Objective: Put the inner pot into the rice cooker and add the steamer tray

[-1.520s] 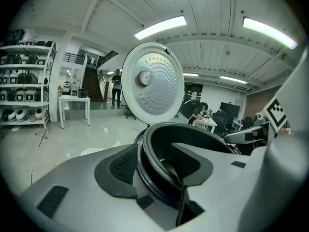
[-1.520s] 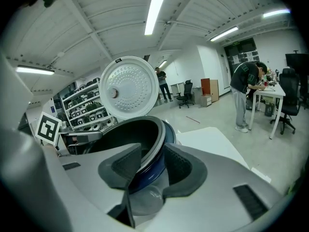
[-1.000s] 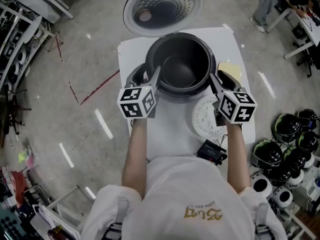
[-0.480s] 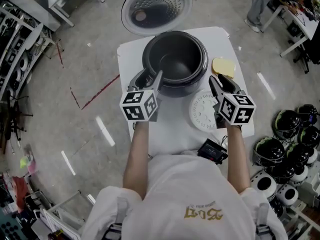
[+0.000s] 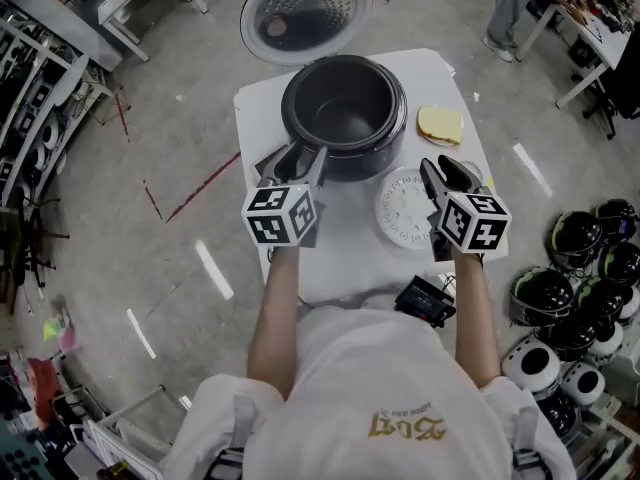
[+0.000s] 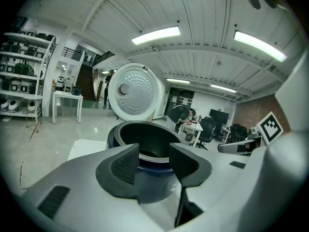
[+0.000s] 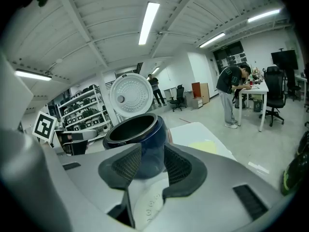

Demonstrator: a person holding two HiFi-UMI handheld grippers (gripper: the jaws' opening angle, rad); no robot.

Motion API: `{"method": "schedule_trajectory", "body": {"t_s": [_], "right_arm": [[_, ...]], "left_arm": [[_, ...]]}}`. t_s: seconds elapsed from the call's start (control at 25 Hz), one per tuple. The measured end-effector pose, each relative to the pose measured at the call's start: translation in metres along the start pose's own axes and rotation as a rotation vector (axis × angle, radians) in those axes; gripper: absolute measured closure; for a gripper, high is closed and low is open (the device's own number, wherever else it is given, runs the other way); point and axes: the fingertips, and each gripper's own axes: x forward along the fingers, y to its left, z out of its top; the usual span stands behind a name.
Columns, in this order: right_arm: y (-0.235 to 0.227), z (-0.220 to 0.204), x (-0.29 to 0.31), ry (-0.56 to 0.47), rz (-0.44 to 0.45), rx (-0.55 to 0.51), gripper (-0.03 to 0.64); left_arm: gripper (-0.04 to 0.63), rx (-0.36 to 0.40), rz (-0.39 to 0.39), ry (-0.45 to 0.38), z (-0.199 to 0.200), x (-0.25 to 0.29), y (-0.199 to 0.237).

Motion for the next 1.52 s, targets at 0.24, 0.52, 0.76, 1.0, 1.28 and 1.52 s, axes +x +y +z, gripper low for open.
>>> {"method": "schedule_trajectory", "body": {"t_s": [0.24,0.52,0.76,1.0,1.28,1.52], "right_arm": [[-0.003,-0.014,-0.013,0.006,-0.010,0.015,0.459],[-0.007,-0.035,-0.023,0.032,-0.031,0.020,0.459],[-0.023,-0.056,-0.030,0.054,-0.068,0.029,0.459],[-0.042,-0.080,-0.035,0.098,-0.105,0.040,0.459],[-0.066,-0.106,-0.043,0.110,-0.152,0.065,0.457],[-0.085,-0.131,-0.048,0.156,-0.198,0.105,0.457]], "left_arm": [[0.403,0.009,-0.020,0.019,-0.014,-0.009,-0.013],[0.408,0.025,-0.036,0.071,-0.038,-0.011,-0.022],[0.411,0.026,-0.064,0.123,-0.060,-0.005,-0.033],[0.416,0.008,-0.084,0.180,-0.087,0.006,-0.043],[0.425,-0.023,-0.124,0.255,-0.120,0.021,-0.053],[0.431,-0.018,-0.141,0.325,-0.146,0.032,-0.058]]}}
